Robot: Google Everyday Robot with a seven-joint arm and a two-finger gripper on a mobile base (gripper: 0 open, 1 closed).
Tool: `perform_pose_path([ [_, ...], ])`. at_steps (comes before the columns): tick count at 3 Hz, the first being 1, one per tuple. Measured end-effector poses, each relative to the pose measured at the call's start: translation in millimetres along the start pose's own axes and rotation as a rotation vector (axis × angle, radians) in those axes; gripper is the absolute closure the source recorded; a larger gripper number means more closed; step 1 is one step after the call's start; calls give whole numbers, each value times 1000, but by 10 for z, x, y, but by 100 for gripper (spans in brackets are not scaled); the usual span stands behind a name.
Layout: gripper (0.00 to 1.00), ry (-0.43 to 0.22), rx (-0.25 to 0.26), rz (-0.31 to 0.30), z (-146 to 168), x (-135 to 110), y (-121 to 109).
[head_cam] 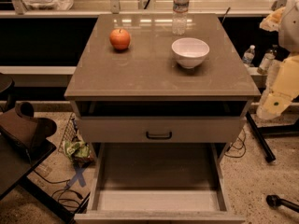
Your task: Close middle drawer
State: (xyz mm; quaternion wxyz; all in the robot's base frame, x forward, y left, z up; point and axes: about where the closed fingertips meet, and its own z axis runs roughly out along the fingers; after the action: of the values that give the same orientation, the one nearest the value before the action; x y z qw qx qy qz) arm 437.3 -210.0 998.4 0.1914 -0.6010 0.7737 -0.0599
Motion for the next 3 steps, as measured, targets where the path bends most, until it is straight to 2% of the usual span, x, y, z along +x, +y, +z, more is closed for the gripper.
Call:
perform_pose_path([
  [1, 0, -2, 6, 0, -16, 3, -1],
  [2, 0, -57, 49, 2, -103, 184, 137],
  [3, 0, -107, 81, -9, -14, 420, 354],
])
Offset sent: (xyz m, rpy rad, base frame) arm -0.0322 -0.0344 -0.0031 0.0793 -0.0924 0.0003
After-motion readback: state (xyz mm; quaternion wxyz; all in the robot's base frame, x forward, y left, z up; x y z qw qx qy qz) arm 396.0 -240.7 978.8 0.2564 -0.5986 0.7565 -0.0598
